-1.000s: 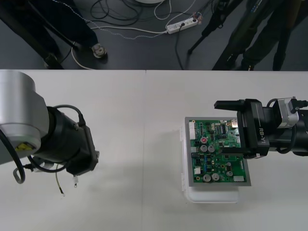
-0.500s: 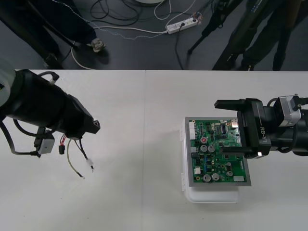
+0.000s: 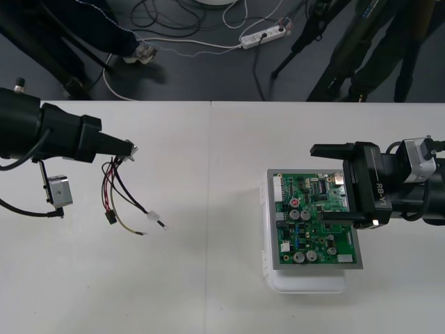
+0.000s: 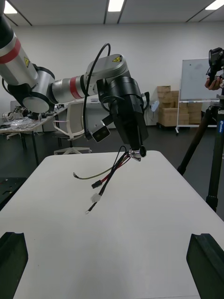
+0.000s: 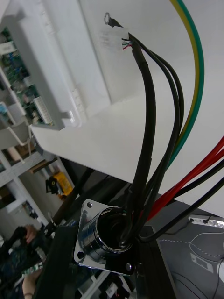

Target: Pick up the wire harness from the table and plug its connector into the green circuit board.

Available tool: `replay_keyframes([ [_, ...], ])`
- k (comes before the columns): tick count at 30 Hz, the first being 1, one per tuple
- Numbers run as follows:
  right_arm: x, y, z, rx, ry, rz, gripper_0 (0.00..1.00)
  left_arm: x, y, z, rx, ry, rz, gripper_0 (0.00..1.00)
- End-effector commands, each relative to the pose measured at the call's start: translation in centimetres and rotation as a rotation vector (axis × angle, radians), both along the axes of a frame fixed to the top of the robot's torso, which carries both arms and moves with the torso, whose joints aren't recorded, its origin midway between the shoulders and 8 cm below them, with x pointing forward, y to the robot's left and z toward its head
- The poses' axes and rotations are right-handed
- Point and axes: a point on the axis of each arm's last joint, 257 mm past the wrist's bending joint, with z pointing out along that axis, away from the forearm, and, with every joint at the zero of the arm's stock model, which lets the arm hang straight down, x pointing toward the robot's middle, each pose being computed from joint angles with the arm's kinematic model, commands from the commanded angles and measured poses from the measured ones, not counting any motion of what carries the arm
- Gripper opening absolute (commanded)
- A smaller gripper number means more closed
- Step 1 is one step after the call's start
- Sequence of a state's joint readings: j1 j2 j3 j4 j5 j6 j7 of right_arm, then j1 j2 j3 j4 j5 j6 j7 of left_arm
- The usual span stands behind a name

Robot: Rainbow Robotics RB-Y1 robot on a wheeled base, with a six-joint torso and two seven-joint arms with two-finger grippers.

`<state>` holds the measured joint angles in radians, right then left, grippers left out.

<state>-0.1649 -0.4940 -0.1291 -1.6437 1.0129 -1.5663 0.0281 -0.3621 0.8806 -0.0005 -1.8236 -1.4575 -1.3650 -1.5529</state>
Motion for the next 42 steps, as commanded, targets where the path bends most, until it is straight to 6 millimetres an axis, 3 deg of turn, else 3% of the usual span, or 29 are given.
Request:
replay_keyframes([
  [1, 0.2, -0.9, 1.2, 0.007, 0.018, -0.004, 1.0, -0.9, 0.2, 2.7, -0.235, 0.162, 0.075, 0.0],
  [13, 0.1, -0.9, 1.4, 0.003, 0.02, -0.001, 1.0, -3.3, -2.3, 7.3, -0.586, 0.27, 0.016, 0.0],
  [21, -0.1, -0.9, 1.9, 0.017, 0.031, 0.007, 1.0, -5.1, -3.9, 7.6, -0.801, 0.51, 0.022, 0.0],
  [31, -0.3, -0.9, 2.4, 0.028, 0.052, 0.018, 1.0, -4.8, -4.6, 5.0, -0.982, 0.799, 0.152, 0.0],
  [42, -0.4, -1.1, 2.5, 0.023, 0.074, 0.021, 1.0, -5.5, -8.8, -0.5, -1.107, 1.235, 0.305, 0.0],
])
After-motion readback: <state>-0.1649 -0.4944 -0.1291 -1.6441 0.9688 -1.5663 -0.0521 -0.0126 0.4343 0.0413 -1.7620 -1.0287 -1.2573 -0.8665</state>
